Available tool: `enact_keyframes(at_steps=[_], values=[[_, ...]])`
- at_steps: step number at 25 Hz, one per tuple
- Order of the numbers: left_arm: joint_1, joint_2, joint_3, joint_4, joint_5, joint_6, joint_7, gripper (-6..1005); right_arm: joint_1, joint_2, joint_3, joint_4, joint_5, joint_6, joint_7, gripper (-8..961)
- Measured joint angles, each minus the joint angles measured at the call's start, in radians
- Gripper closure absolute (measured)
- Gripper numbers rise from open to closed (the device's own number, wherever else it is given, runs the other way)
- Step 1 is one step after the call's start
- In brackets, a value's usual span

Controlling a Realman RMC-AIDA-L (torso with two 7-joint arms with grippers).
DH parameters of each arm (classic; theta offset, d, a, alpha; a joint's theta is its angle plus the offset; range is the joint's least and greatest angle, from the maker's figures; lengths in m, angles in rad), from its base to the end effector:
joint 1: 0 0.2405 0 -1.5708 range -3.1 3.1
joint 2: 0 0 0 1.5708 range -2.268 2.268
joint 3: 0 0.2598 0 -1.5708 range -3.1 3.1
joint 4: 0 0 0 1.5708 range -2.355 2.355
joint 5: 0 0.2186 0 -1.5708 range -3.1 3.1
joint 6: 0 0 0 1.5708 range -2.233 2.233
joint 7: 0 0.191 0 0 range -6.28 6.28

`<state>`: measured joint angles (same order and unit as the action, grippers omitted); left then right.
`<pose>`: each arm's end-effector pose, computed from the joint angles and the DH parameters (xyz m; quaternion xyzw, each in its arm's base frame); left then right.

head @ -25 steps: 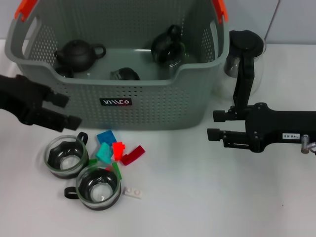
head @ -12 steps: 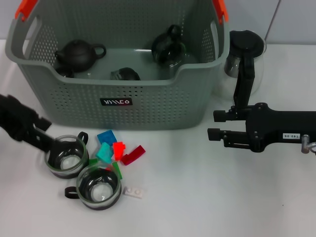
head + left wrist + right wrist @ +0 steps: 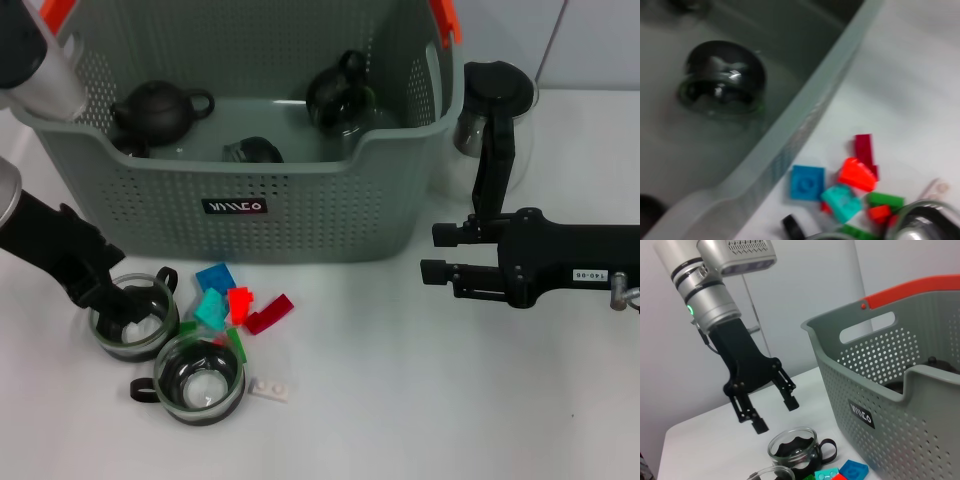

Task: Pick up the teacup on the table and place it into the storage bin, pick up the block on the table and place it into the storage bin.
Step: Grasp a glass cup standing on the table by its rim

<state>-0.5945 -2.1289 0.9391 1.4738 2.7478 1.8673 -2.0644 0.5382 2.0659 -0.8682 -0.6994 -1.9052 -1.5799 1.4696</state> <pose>-0.2355 0.3511 0.0307 -0.9375 -0.2572 0.1836 0.1455 0.2245 0.3513 -0.0500 -0.9481 0.1995 0.2366 0.0725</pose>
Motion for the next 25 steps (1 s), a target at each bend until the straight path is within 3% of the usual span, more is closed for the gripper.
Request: enact_keyframes(at_steps=[15, 25], values=[[0.006, -0.020, 0.014, -0.119, 0.050, -0.188, 0.024, 187, -0.009, 0.000, 0.000, 0.001, 0.000, -0.004, 0.000, 370], [0.013, -0.021, 0.081, -0.115, 0.089, -0.210, 0.026, 187, -0.008, -0.006, 0.000, 0.012, 0.000, -0.003, 0.000, 370]])
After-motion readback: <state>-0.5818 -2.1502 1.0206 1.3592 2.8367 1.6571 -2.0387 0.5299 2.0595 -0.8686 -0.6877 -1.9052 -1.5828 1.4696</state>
